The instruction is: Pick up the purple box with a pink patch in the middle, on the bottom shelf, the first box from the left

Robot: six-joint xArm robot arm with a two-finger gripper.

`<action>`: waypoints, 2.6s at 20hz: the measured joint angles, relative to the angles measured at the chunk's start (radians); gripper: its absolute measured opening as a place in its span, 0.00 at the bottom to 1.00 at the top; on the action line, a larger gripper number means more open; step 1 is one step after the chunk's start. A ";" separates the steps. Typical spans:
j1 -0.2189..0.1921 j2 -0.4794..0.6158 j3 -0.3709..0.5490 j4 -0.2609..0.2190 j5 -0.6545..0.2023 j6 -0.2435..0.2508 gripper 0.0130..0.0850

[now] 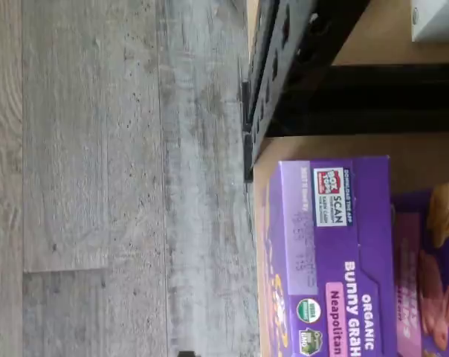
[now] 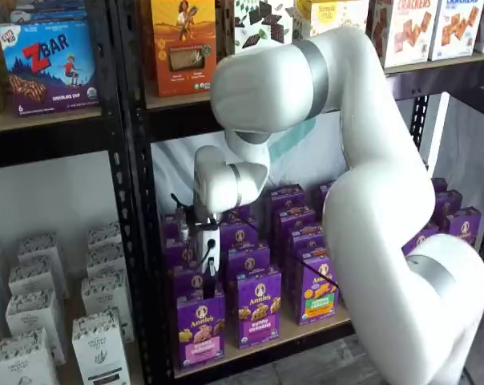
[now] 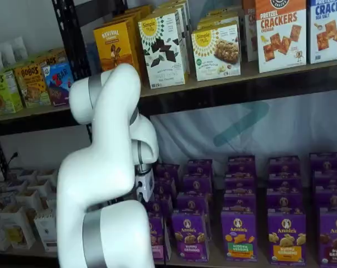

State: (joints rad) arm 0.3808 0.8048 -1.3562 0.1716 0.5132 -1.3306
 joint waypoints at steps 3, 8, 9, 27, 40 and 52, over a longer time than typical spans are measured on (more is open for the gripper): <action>-0.006 -0.014 0.015 -0.053 0.023 0.041 1.00; -0.017 -0.031 0.052 -0.058 0.015 0.032 1.00; -0.019 -0.031 0.055 -0.054 0.012 0.027 1.00; -0.043 0.087 -0.047 -0.080 -0.012 0.024 1.00; -0.039 0.216 -0.174 -0.107 0.007 0.051 1.00; -0.029 0.274 -0.231 -0.101 0.016 0.057 0.89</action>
State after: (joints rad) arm 0.3520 1.0790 -1.5876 0.0706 0.5287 -1.2738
